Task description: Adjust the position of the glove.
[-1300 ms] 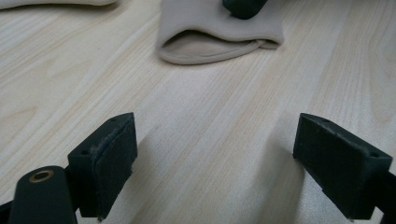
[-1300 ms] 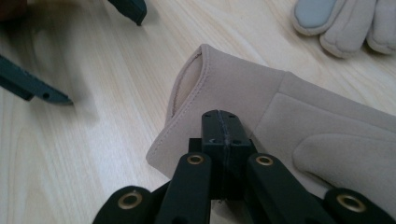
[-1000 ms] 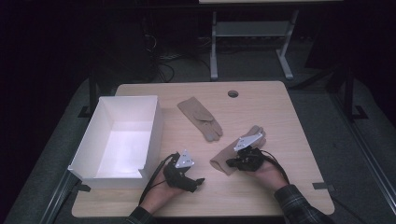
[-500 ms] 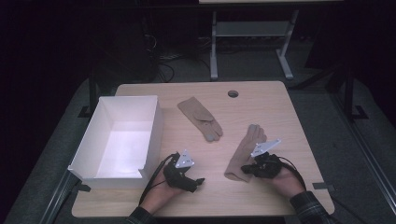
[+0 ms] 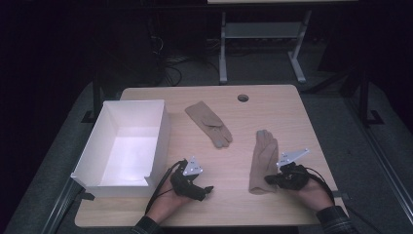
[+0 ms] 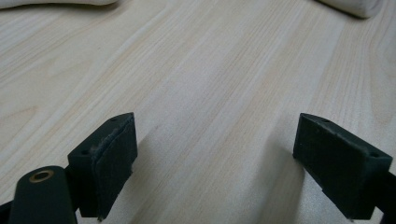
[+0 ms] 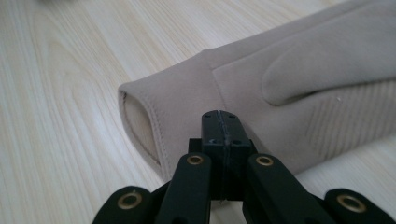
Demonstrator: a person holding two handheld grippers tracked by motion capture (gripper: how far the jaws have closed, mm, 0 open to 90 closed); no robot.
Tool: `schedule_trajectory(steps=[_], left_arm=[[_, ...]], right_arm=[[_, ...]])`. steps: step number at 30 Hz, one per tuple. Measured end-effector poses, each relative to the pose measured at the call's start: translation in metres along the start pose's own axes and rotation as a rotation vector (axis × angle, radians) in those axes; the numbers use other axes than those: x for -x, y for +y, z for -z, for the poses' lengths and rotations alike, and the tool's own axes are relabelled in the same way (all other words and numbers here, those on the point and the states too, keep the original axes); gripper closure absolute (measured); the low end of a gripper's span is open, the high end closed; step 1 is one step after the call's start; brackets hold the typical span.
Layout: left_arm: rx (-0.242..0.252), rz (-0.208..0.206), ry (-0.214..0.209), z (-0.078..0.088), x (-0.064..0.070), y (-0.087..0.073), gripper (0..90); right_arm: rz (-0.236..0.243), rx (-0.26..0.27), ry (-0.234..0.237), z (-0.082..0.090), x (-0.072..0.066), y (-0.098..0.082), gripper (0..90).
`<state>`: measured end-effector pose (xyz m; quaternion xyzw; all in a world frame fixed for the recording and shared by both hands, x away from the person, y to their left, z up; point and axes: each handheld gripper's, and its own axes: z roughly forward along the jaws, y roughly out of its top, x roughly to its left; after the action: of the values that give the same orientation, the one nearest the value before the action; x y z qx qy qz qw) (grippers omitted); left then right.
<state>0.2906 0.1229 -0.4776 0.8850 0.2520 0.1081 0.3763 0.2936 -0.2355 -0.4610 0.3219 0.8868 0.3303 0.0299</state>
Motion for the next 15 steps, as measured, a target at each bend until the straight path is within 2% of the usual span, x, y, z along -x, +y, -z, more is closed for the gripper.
schedule_trajectory(steps=[7, 8, 12, 15], left_arm=[[0.0, 0.0, 0.0, 0.0, 0.0, 0.0, 13.1], [-0.001, -0.005, 0.002, 0.0, 0.0, 0.0, 13.1], [-0.002, 0.002, 0.001, 0.0, 0.0, 0.0, 13.1], [-0.002, 0.004, 0.001, 0.0, 0.0, 0.001, 13.1]], right_arm=[[-0.045, 0.001, -0.02, 0.014, 0.011, -0.014, 90.0], [-0.035, 0.009, -0.023, 0.014, 0.012, -0.014, 90.0], [-0.022, 0.041, -0.046, 0.015, 0.012, -0.005, 90.0], [-0.019, 0.075, -0.066, 0.014, 0.017, 0.006, 90.0]])
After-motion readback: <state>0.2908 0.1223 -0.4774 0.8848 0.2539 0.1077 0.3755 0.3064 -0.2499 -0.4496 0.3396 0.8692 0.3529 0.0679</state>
